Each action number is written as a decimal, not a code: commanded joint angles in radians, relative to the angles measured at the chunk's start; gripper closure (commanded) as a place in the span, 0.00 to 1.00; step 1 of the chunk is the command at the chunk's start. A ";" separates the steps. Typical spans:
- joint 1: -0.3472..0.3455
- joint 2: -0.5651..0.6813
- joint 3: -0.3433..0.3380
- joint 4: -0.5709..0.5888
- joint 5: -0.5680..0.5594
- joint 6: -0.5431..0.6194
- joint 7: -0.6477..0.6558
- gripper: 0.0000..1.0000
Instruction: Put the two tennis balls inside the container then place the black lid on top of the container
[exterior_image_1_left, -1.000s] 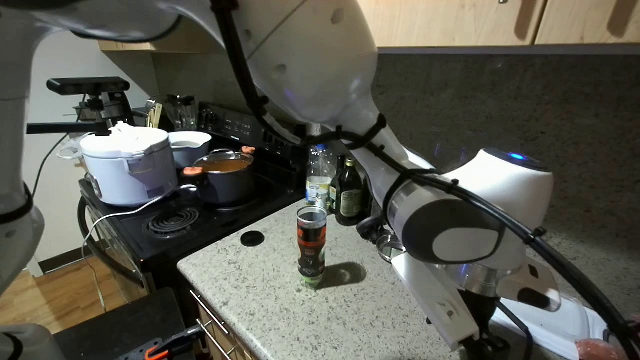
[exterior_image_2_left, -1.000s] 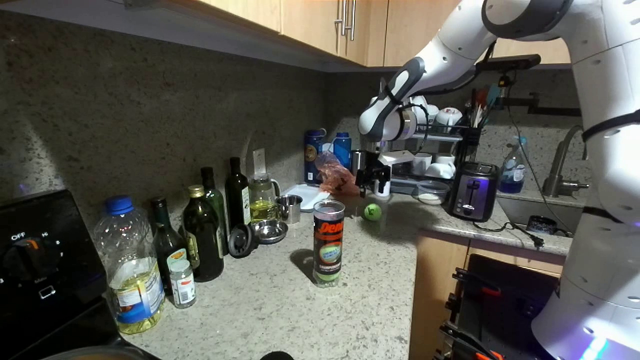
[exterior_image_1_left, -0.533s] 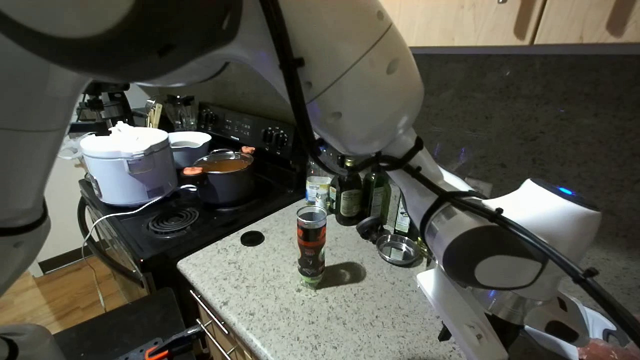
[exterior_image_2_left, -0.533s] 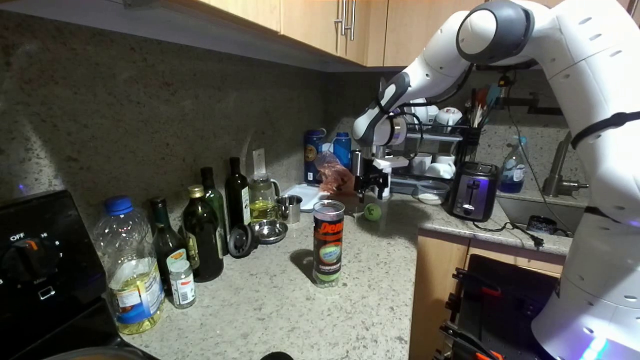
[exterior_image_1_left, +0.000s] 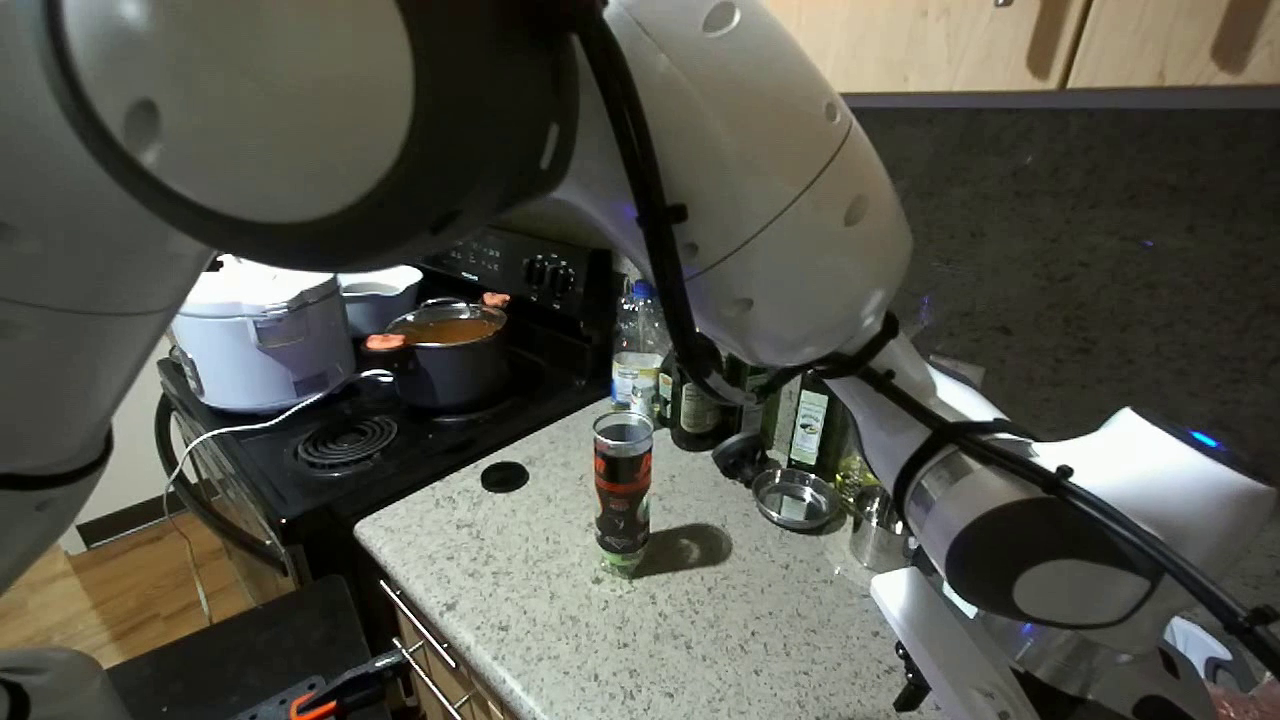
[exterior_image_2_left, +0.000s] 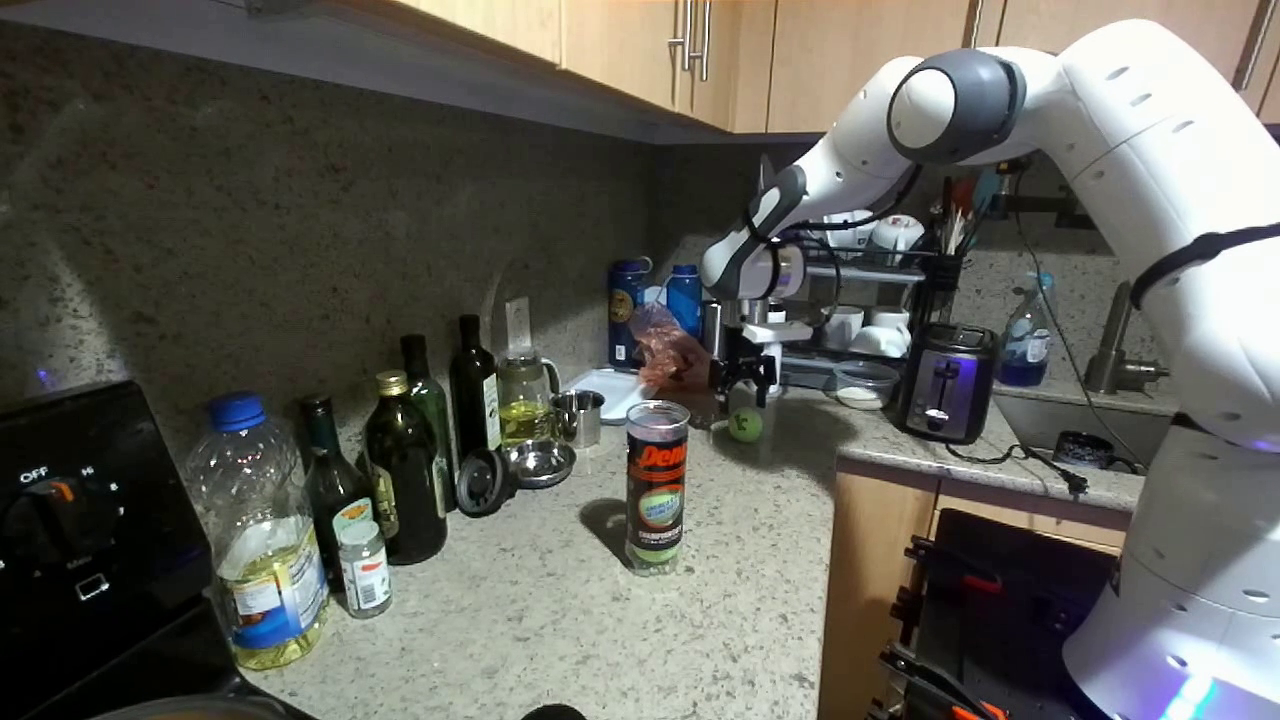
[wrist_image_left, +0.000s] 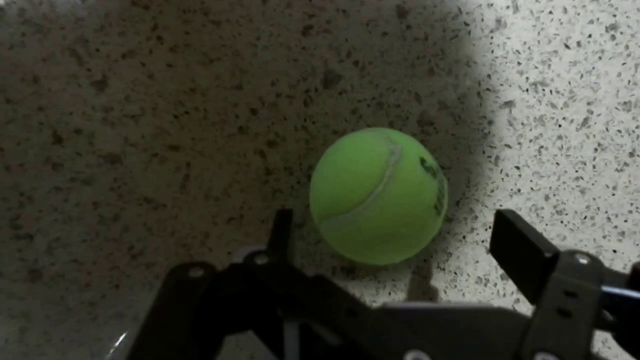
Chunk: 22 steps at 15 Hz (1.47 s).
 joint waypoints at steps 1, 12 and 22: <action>-0.021 0.032 0.015 0.055 0.018 -0.057 -0.002 0.00; -0.018 0.061 0.021 0.057 0.017 -0.088 0.004 0.26; 0.003 0.037 0.028 0.040 0.007 -0.097 0.004 0.58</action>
